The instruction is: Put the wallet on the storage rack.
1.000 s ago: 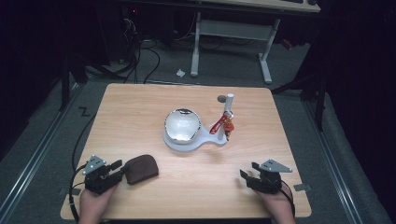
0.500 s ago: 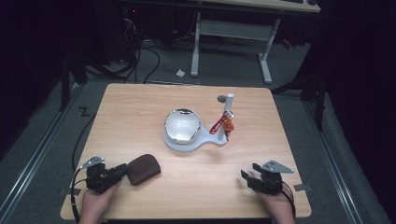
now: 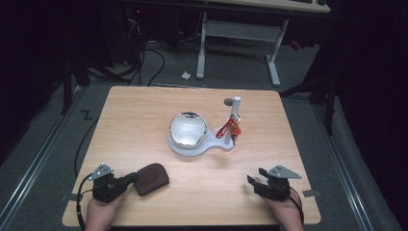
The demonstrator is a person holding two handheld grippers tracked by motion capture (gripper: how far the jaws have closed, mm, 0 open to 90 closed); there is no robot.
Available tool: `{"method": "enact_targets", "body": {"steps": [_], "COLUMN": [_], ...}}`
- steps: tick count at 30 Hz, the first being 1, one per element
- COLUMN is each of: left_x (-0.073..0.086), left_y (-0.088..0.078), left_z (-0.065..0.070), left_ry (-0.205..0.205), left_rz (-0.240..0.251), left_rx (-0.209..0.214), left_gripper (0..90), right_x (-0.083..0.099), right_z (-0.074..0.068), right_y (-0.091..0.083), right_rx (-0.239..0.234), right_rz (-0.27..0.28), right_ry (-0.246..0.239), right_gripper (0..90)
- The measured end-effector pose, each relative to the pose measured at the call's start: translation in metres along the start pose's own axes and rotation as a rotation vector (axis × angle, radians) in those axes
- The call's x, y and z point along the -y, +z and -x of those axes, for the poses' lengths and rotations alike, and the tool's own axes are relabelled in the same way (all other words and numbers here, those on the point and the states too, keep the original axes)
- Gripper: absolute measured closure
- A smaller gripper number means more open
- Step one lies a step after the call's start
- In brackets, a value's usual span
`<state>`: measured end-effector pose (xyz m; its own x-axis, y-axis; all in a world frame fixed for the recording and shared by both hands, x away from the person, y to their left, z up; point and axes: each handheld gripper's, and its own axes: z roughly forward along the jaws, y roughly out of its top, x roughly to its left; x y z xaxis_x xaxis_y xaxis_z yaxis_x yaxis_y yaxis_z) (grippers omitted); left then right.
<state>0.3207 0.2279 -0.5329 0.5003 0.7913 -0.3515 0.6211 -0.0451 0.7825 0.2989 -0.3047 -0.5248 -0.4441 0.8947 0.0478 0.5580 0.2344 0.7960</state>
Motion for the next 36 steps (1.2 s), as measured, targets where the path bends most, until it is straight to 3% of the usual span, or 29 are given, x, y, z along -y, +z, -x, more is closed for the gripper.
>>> {"method": "enact_targets", "body": {"steps": [7,21,26,33,36], "left_x": [-0.008,-0.024,-0.037,-0.051,-0.067], "left_y": [-0.005,-0.009,-0.012,-0.014,-0.015], "left_z": [0.011,0.04,0.051,0.052,0.056], "left_ry": [0.052,0.125,0.156,0.147,0.168], "left_rz": [0.054,0.114,0.139,0.167,0.185], "left_rx": [-0.012,0.022,0.021,0.021,0.016], "left_gripper": [87.6,88.0,88.0,88.0,88.0], "right_x": [0.002,0.004,0.005,0.006,0.005], "right_z": [0.001,0.006,0.007,0.008,0.009], "right_y": [-0.002,-0.008,-0.006,-0.005,-0.004], "right_rx": [0.001,0.008,-0.001,-0.005,-0.006], "right_rz": [0.006,0.021,0.011,0.008,0.009], "right_ry": [-0.001,0.02,0.032,0.035,0.037], "right_gripper": [40.9,41.3,41.8,42.0,42.4]}}
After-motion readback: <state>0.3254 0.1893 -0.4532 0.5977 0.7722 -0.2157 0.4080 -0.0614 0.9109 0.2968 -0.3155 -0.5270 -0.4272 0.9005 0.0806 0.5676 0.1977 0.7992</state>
